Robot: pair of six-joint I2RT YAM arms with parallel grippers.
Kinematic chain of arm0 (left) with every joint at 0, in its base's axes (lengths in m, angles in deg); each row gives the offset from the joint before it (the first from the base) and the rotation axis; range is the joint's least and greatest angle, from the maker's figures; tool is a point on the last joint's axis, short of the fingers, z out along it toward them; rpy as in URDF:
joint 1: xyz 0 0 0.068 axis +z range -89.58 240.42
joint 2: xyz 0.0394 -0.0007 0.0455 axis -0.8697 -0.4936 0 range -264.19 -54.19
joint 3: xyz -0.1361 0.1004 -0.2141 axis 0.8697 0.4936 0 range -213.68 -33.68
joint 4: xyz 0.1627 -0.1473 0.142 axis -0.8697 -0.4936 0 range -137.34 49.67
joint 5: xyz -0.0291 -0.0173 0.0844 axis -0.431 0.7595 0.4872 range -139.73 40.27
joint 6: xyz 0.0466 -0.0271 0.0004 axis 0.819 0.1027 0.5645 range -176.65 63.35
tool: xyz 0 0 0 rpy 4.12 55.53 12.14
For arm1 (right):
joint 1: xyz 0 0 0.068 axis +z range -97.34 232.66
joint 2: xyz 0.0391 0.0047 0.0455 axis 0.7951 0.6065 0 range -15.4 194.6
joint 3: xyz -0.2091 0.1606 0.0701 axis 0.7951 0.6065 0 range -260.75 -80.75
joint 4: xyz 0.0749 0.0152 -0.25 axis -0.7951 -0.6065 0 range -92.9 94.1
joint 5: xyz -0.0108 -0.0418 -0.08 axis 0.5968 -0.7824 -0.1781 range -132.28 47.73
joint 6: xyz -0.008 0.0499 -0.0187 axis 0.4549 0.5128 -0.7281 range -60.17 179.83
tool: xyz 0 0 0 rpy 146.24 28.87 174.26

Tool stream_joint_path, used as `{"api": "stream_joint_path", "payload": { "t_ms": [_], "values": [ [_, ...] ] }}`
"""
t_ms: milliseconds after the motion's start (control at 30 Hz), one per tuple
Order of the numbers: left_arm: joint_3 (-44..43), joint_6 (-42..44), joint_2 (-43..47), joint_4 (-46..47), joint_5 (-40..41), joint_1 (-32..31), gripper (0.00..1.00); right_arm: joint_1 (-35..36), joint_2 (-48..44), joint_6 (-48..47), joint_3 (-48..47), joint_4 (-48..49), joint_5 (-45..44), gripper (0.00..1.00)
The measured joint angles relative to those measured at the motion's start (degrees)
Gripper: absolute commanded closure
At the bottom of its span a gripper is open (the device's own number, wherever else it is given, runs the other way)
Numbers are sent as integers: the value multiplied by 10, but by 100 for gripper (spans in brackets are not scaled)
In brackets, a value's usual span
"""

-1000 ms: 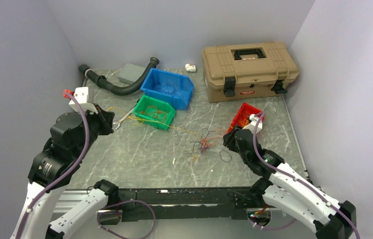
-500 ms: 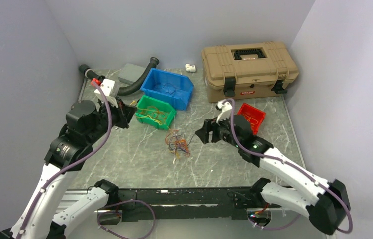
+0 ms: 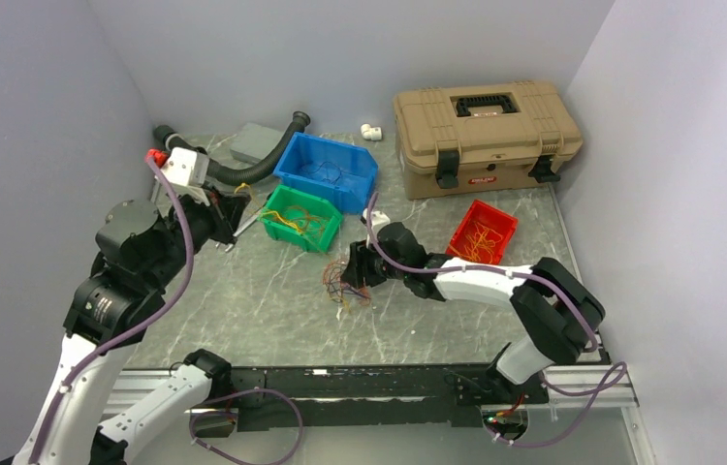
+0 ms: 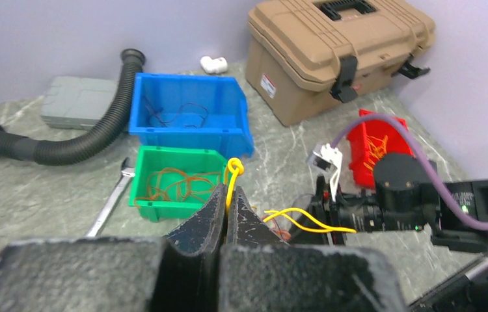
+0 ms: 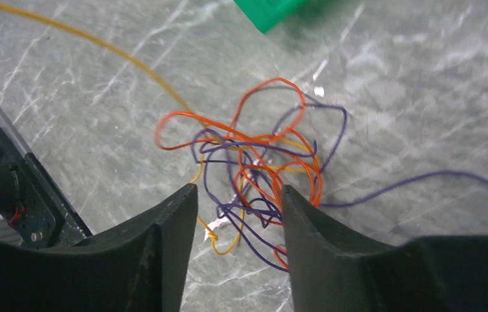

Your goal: Untangle the cables

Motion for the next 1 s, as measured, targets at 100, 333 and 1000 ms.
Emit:
{"api": "stream_joint_path", "payload": {
  "t_ms": [100,333,1000],
  "values": [
    [-10,5,2,-2,35,0,100,0,19,26,12,5,0,75],
    [-20,23,17,-10,148,0,100,-2,3,66,40,-8,-18,100],
    [10,-18,85,-13,549,0,98,-148,-379,241,119,-363,-306,100]
  ]
}}
